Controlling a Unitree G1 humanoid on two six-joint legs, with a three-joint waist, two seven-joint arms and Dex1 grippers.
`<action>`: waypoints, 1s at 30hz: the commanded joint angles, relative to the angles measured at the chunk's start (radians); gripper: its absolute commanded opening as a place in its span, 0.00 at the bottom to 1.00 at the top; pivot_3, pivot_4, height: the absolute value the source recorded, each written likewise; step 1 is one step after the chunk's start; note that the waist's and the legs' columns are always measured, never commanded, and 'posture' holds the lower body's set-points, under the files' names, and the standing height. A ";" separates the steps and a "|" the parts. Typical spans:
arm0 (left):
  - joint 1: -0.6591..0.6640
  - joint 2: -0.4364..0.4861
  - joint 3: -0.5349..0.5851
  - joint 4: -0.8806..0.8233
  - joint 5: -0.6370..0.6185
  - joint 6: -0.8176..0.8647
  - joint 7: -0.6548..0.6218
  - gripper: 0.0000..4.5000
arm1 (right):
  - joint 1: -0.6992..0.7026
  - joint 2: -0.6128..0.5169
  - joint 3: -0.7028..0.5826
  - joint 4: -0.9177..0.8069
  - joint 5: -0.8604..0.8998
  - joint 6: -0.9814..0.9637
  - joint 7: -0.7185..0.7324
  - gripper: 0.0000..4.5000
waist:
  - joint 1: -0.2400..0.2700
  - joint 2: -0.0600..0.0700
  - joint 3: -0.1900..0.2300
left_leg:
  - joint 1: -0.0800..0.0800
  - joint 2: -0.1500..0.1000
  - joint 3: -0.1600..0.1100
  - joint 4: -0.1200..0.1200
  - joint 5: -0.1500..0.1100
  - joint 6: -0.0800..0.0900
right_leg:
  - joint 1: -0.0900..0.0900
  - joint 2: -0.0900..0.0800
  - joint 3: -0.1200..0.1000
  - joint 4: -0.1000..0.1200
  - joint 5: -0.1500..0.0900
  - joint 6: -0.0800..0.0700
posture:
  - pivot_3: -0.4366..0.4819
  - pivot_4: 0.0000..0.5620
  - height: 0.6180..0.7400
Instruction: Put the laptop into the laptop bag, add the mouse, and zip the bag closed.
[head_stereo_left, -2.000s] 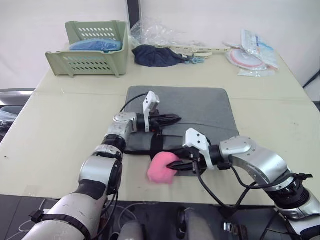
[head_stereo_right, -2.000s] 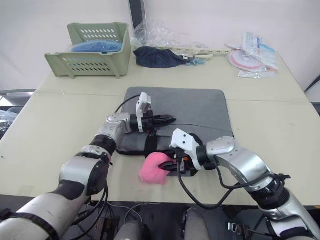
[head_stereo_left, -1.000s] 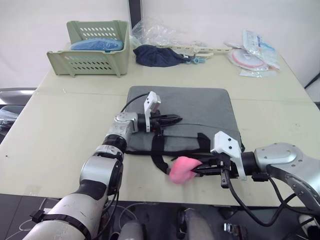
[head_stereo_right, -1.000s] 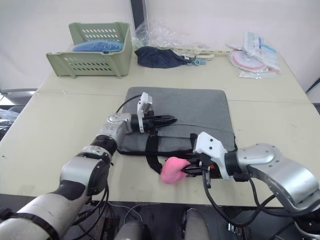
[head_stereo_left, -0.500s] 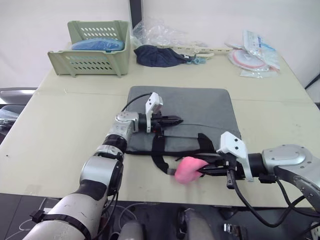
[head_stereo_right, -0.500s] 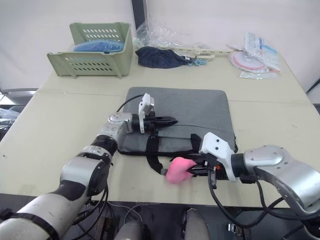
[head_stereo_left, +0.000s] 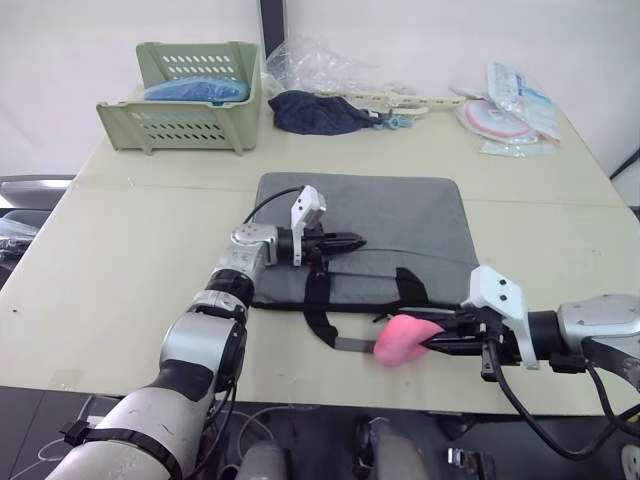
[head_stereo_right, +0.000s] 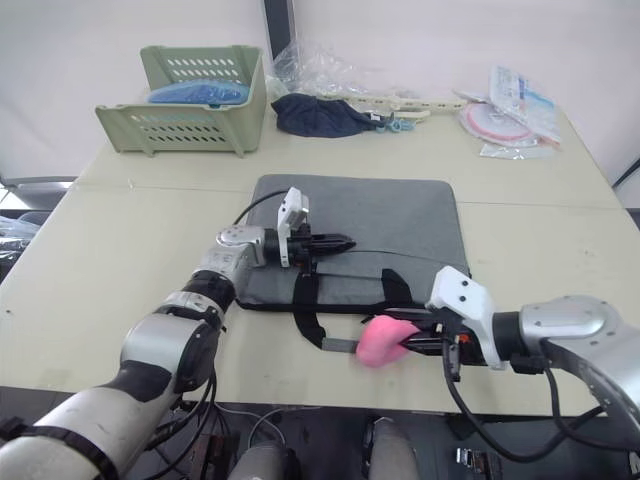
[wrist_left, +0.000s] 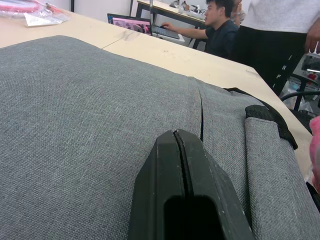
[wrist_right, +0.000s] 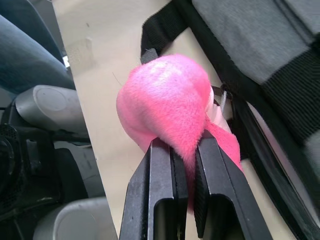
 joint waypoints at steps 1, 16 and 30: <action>0.078 0.006 -0.048 0.071 0.069 0.033 0.003 0.00 | 0.035 -0.038 -0.059 0.006 -0.001 -0.006 0.033 0.01 | 0.000 0.000 0.000 | 0.000 0.000 0.000 0.000 0.000 0.000 | 0.000 0.000 0.000 0.000 0.000 0.000 | 0.48 0.27 1.00; 0.081 0.007 -0.048 0.070 0.068 0.033 0.001 0.00 | 0.194 -0.105 -0.167 0.150 -0.112 -0.131 0.120 0.01 | 0.000 -0.001 -0.001 | 0.004 0.000 0.000 -0.001 0.000 0.000 | 0.004 0.000 0.000 -0.001 0.000 0.000 | 0.48 0.27 1.00; 0.084 0.011 -0.053 0.068 0.069 0.032 -0.004 0.00 | 0.309 -0.112 -0.213 0.330 -0.256 -0.284 0.177 0.01 | 0.000 -0.001 -0.001 | 0.008 0.000 -0.002 -0.001 -0.001 0.001 | 0.009 0.000 -0.002 -0.004 0.000 0.000 | 0.48 0.27 1.00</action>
